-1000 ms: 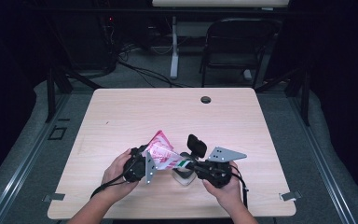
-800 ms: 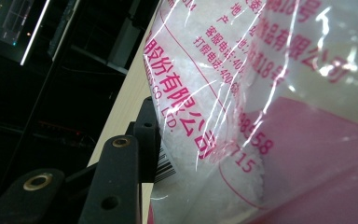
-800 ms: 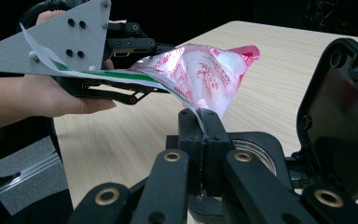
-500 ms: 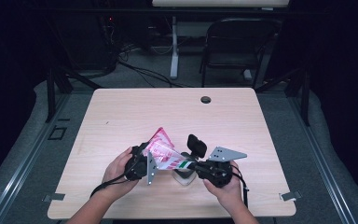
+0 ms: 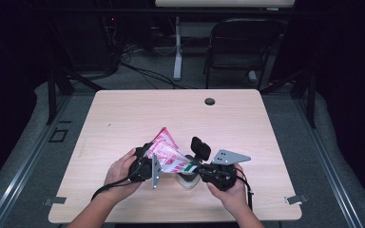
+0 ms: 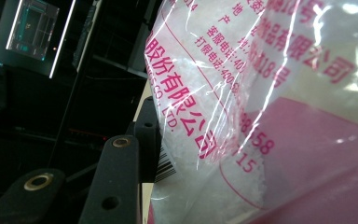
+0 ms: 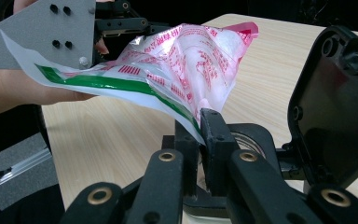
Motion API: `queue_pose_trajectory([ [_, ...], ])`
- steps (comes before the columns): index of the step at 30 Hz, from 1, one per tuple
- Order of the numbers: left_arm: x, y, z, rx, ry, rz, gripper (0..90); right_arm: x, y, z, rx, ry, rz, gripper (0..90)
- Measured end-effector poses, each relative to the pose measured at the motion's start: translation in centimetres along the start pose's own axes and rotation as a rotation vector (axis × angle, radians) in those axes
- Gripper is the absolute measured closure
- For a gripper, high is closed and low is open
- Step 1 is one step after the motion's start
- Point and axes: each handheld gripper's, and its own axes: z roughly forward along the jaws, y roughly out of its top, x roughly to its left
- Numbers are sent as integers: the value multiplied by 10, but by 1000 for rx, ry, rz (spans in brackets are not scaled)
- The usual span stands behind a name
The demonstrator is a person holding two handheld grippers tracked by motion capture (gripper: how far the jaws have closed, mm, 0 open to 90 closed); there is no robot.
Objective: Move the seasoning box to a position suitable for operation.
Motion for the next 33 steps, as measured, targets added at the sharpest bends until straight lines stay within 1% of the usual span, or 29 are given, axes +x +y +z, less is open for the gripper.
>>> queue_pose_trajectory([
  [11, 0, 2, 0, -1, 27, 23, 628, -1, -1, 1, 8, -4, -5, 859],
  [13, -1, 2, 0, 5, 29, 27, 628, -1, -1, 1, 9, -4, -5, 859],
  [25, -2, 3, -1, 4, 73, 53, 629, -1, -3, 3, 20, -9, -6, 859],
  [31, -3, 3, -1, 0, 84, 52, 629, 0, -1, 3, 33, -11, -1, 861],
  [33, -3, 2, -2, -1, 91, 50, 629, 2, 0, 4, 39, -20, -12, 861],
])
